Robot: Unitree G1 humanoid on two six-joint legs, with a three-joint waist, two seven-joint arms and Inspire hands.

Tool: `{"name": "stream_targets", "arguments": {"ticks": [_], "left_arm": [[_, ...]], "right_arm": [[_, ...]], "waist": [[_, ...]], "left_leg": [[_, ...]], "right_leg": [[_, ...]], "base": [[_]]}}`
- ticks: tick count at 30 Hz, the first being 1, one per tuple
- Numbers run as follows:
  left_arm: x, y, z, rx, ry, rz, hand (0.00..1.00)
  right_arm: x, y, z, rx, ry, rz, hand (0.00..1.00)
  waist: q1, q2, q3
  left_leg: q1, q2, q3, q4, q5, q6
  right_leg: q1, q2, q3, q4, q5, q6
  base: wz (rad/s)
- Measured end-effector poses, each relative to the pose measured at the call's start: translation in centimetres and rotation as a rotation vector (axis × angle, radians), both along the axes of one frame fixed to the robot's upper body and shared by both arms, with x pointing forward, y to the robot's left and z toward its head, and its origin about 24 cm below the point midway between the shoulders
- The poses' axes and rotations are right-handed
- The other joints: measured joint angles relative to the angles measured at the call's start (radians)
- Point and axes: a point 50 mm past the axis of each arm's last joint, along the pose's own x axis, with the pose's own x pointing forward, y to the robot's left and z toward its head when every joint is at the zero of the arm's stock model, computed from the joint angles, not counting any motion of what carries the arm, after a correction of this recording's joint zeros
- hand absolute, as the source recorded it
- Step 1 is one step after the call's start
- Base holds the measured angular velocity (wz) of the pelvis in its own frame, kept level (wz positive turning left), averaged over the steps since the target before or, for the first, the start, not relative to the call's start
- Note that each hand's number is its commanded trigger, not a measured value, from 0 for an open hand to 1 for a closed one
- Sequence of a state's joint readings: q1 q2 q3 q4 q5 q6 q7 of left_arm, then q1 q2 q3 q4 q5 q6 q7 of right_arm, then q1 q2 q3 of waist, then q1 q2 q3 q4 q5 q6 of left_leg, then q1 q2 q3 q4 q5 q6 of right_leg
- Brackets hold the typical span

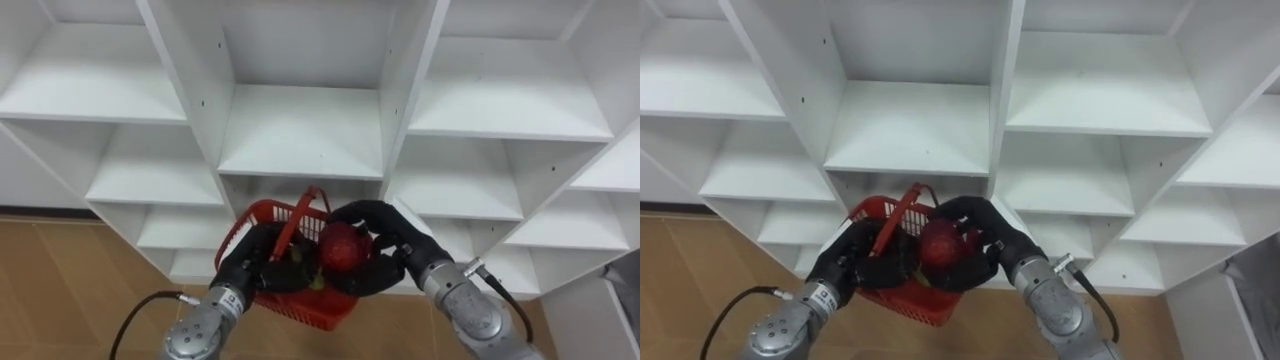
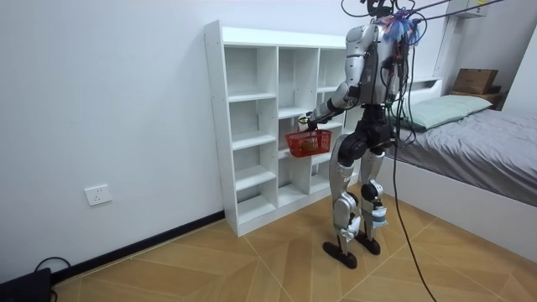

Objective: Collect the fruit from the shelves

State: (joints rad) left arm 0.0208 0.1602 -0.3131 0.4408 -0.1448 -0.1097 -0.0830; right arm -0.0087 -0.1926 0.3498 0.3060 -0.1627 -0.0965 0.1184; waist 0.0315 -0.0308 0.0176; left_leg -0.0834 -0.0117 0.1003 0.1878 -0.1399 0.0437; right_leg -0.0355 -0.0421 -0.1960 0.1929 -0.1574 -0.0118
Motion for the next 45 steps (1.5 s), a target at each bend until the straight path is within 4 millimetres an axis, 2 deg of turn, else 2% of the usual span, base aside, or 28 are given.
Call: {"name": "stream_targets", "arguments": {"ticks": [14,24,45], "left_arm": [[0.5,-0.6,1.0,-0.030,-0.045,-0.030,1.00],[0.2,-1.4,0.9,-0.041,-0.030,-0.101,1.00],[0.2,-1.7,0.9,-0.036,-0.034,-0.111,1.00]], "right_arm": [[-1.2,-0.3,-1.1,-0.008,0.051,-0.003,0.00],[-1.3,-0.1,-1.1,-0.002,0.061,0.015,0.00],[-1.3,0.0,-1.1,-0.009,0.061,0.028,0.00]], "waist": [[0.002,0.000,-0.0006],[0.002,0.002,-0.0020],[0.003,0.003,-0.0021]], "left_leg": [[0.001,0.000,-0.001,0.005,0.000,0.000],[0.000,0.000,0.000,0.009,0.000,0.000],[-0.001,0.000,0.000,0.009,0.000,0.000]], "right_leg": [[-0.001,-0.001,0.001,0.010,0.000,0.000],[-0.002,-0.001,0.001,0.011,0.000,0.000],[-0.002,-0.001,0.001,0.009,0.000,0.000]], "base": [[0.00],[0.00],[0.00]]}}
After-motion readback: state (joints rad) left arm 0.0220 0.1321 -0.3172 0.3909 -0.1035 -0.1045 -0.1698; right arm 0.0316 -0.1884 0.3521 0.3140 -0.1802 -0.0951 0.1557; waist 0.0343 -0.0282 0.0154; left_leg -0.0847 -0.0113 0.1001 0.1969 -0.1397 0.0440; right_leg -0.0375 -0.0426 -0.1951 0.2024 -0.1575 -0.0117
